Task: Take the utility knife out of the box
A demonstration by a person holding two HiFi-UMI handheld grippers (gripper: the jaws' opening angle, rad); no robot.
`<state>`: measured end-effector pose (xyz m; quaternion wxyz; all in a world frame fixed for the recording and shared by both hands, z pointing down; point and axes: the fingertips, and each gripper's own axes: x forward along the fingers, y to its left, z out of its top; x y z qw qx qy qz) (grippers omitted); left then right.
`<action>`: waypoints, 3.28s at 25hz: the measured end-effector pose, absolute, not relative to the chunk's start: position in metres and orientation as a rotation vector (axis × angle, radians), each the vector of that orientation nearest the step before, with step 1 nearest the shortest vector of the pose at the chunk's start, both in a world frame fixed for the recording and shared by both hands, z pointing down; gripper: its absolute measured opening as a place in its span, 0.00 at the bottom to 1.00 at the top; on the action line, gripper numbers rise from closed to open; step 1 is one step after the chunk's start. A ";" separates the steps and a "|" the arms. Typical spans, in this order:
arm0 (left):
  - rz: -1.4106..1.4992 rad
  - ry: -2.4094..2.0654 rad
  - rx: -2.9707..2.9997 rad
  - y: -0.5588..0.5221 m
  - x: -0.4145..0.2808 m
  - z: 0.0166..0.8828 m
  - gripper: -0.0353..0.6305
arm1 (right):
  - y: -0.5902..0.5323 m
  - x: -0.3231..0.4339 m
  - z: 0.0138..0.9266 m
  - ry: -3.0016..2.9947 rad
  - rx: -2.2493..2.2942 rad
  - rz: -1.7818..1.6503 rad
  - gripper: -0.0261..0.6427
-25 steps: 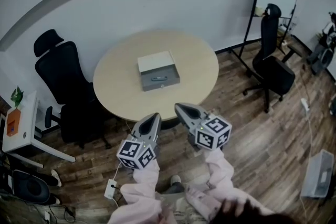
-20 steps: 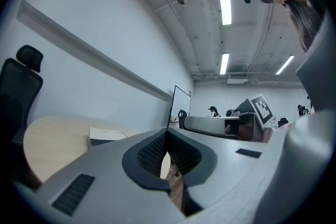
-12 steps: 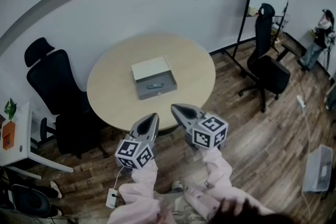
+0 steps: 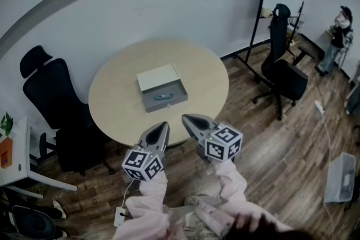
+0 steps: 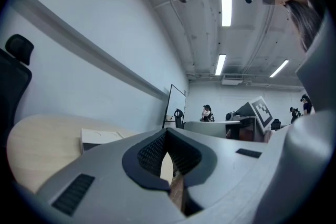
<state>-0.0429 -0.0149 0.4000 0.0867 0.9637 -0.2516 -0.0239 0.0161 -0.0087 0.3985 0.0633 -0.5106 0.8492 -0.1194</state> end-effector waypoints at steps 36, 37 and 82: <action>-0.037 -0.925 2.767 -0.139 -0.016 0.420 0.07 | -0.143 0.046 0.421 2.687 -1.400 -0.464 0.02; -0.033 -0.933 2.765 -0.142 -0.015 0.421 0.07 | -0.147 0.046 0.421 2.691 -1.390 -0.465 0.02; 0.071 -1.069 2.566 -0.252 -0.019 0.466 0.07 | -0.271 0.033 0.461 2.864 -1.231 -0.689 0.02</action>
